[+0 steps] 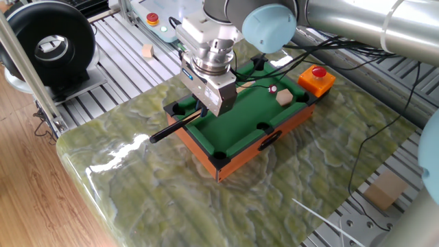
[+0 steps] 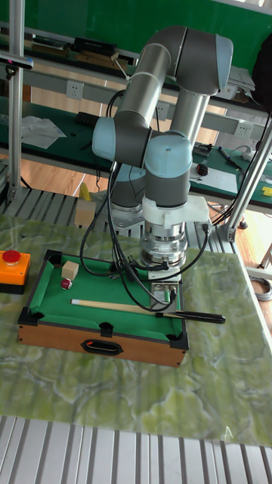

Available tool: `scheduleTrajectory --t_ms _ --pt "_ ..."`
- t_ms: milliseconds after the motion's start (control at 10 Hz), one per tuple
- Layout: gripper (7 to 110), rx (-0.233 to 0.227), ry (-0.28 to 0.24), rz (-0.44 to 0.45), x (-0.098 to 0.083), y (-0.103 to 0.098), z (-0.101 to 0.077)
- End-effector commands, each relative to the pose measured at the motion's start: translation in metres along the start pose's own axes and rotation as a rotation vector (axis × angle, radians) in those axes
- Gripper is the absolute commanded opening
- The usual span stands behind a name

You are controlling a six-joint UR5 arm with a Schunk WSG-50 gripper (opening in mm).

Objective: Hit the pool ball

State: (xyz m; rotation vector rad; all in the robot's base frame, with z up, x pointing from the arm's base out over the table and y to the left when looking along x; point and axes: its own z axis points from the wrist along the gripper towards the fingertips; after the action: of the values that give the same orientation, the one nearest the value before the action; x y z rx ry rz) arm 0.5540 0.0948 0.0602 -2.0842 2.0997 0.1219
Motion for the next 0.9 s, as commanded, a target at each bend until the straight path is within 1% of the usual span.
scheduleTrajectory --t_ms 0,200,300,400,500,700,800 --pt "7 0.011 0.014 0.043 0.0047 -0.0032 -0.0014" --pt "7 0.009 0.020 0.057 0.0061 -0.0028 -0.0014" --pt "22 0.010 0.030 0.062 0.0087 -0.0029 -0.0015" --pt "22 -0.002 0.034 0.068 0.0094 0.0000 -0.0016" --pt "44 -0.004 0.035 0.065 0.0097 0.0002 -0.0017" --pt "44 -0.007 0.032 0.059 0.0089 0.0000 -0.0022" --pt "44 -0.005 0.042 0.069 0.0111 -0.0004 -0.0027"
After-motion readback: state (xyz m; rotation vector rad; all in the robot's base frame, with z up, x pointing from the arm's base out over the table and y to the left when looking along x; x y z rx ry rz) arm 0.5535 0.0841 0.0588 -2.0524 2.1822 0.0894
